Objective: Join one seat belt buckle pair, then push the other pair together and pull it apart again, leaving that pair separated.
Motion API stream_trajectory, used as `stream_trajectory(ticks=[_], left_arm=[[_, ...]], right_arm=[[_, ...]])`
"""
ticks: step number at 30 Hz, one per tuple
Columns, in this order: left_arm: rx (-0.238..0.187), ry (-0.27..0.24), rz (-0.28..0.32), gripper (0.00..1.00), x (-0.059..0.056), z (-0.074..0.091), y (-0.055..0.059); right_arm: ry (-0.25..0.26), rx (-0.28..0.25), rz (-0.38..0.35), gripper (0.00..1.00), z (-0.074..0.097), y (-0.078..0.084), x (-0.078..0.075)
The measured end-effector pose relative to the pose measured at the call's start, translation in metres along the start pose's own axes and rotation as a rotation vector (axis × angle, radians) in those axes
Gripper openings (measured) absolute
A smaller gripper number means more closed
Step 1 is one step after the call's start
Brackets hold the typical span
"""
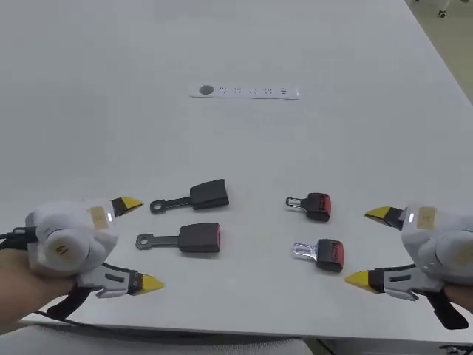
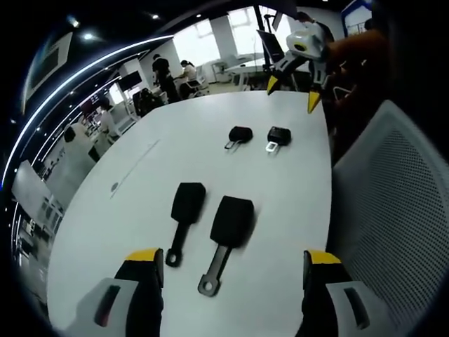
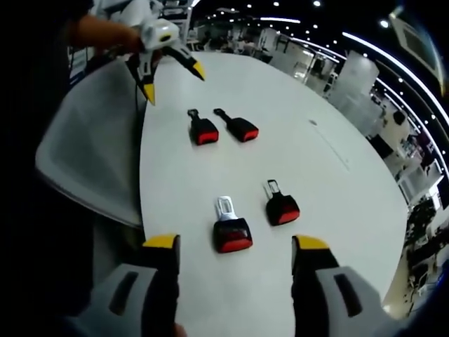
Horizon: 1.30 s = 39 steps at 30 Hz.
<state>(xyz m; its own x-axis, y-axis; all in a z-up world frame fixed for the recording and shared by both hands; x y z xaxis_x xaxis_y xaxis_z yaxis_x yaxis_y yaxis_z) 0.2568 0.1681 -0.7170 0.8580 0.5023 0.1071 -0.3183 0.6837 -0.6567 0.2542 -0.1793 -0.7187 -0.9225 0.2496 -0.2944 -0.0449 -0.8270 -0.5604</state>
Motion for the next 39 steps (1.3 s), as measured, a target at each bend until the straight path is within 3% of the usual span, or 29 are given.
stream_trajectory(ticks=[4,18,28,33,39], left_arm=[[0.015,0.030,-0.009,0.84,0.003,-0.008,-0.001],[0.058,0.076,-0.026,0.80,0.006,-0.040,-0.005],[0.097,0.127,-0.023,0.68,0.009,-0.060,-0.005],[0.138,0.154,-0.062,0.63,0.010,-0.070,-0.001],[0.161,0.175,-0.060,0.60,0.012,-0.084,0.002]], right_arm=[[-0.039,-0.005,0.011,0.59,-0.003,-0.002,0.003],[-0.088,0.024,0.039,0.57,-0.021,-0.002,0.004],[-0.129,0.043,0.050,0.53,-0.036,0.002,0.001],[-0.165,0.054,0.030,0.52,-0.046,0.007,0.003],[-0.193,0.070,0.032,0.50,-0.056,0.015,0.004]])
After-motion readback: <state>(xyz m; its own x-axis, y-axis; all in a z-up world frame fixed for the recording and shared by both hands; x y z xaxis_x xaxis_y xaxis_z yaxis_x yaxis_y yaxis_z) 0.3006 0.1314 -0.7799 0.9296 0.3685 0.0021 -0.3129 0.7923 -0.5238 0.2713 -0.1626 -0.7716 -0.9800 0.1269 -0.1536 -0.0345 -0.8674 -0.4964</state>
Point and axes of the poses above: the centre of the closed fingertips' face, and the gripper's own axes: z roughly backward along the fingers, x roughly to its left, y roughly out of its underside, the point moved 6 cm from there along z, roughly backward along the fingers, and after that the axes turned 9 degrees about z, right-handed, at the moved point
